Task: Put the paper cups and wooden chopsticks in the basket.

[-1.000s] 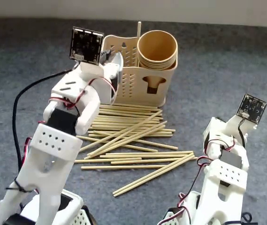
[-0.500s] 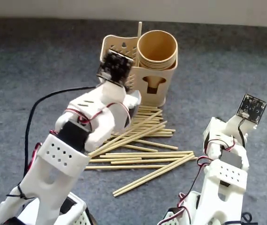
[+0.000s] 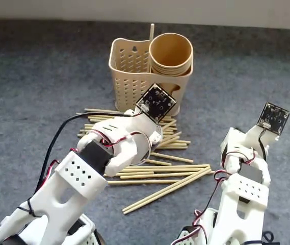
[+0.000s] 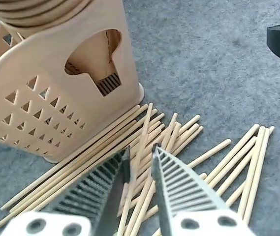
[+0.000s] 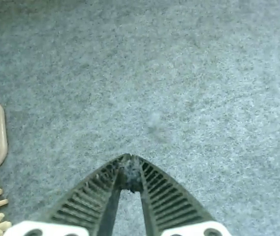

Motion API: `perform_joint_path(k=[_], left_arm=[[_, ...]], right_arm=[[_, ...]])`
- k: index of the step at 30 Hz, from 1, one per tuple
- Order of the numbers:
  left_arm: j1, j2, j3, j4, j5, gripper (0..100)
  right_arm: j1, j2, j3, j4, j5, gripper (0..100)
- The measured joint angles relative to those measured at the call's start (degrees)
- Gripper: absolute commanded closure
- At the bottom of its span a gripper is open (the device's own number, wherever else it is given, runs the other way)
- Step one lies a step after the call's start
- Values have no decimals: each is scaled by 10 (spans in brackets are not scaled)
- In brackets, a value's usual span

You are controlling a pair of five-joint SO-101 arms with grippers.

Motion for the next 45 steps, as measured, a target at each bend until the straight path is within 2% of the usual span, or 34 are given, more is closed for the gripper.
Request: perform_joint_path(k=[7, 13, 18, 26, 35, 45], left_arm=[[6, 13, 0, 0, -18, 910], [5, 131, -22, -2, -24, 910], [7, 222, -66, 6, -67, 910], [9, 333, -118, 7, -73, 910], [11, 448, -215, 76, -73, 910], [10, 528, -280, 115, -73, 910]], right_arm=[[0, 0, 0, 0, 0, 985], [0, 0, 0, 0, 0, 985], [0, 0, 0, 0, 0, 985], [0, 0, 0, 0, 0, 985], [0, 0, 0, 0, 0, 985], [0, 0, 0, 0, 0, 985]])
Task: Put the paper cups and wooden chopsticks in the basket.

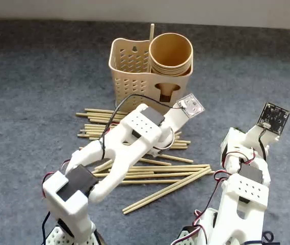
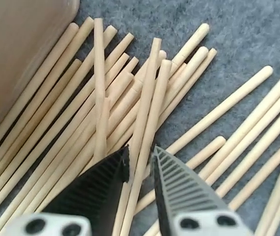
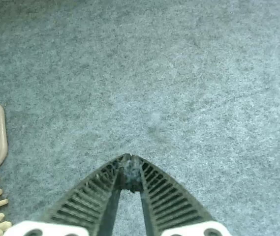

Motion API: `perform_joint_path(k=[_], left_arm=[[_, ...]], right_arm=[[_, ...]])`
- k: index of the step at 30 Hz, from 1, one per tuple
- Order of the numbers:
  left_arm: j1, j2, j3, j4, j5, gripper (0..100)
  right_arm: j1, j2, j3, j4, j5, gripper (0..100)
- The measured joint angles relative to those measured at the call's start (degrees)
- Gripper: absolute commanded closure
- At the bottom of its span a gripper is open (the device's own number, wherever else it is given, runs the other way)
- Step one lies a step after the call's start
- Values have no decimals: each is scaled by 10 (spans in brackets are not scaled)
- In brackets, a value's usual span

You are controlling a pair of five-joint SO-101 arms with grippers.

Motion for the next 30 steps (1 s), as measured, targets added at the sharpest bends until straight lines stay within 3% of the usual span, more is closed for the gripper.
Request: perform_joint_path(k=[19, 26, 30], left_arm=[[23, 31, -14, 3, -2, 944], [21, 34, -14, 3, 0, 867], [21, 34, -14, 3, 0, 902]], right_arm=[[0, 0, 0, 0, 0, 985], [0, 0, 0, 0, 0, 985], [0, 0, 0, 0, 0, 985]])
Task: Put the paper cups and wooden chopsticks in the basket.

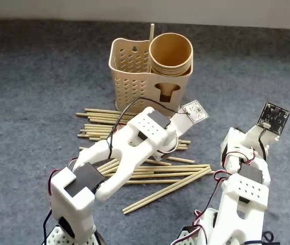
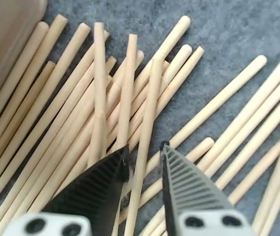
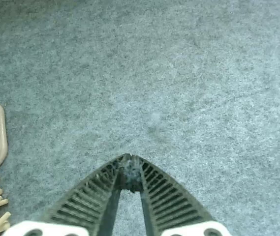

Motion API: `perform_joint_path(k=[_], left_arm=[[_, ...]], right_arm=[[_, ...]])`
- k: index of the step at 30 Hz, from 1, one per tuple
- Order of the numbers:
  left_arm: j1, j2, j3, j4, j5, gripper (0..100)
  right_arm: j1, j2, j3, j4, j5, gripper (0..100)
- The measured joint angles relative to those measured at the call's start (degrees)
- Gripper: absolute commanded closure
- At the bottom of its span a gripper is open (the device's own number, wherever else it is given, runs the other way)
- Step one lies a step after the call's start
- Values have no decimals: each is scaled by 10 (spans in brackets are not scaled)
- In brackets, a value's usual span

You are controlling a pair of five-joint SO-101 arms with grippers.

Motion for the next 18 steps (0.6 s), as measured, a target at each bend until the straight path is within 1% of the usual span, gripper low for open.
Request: perform_joint_path(k=[18], left_arm=[[0, 0, 0, 0, 0, 910]], right_arm=[[0, 0, 0, 0, 0, 985]])
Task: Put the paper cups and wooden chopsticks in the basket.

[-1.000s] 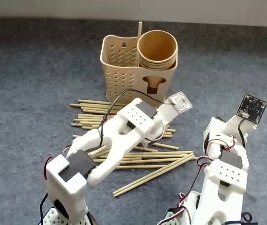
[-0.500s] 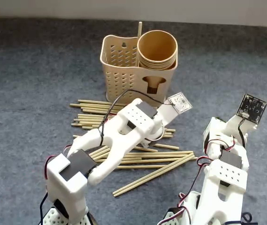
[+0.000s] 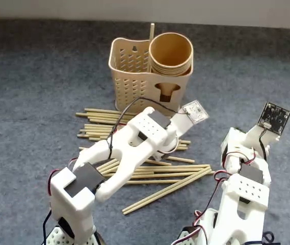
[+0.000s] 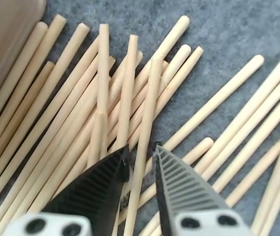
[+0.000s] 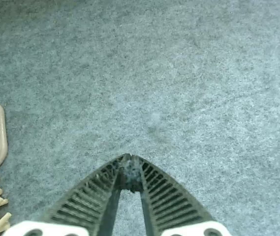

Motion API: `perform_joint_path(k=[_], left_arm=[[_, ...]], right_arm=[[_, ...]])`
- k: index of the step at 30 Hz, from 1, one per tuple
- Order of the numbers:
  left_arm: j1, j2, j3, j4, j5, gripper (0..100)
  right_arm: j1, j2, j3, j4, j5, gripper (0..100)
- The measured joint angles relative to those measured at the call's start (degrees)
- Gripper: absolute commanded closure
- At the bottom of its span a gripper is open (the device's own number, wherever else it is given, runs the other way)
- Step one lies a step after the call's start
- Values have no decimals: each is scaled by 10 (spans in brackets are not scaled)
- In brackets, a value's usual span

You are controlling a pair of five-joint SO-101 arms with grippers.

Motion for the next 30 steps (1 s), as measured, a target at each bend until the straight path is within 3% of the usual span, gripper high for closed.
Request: perform_joint_path(k=[7, 19, 30], left_arm=[[9, 65, -42, 11, 1, 995], [18, 91, -106, 105, 1, 995], [19, -62, -33, 120, 1, 995]], right_arm=[[0, 0, 0, 0, 0, 985], [0, 0, 0, 0, 0, 985], [0, 0, 0, 0, 0, 985]])
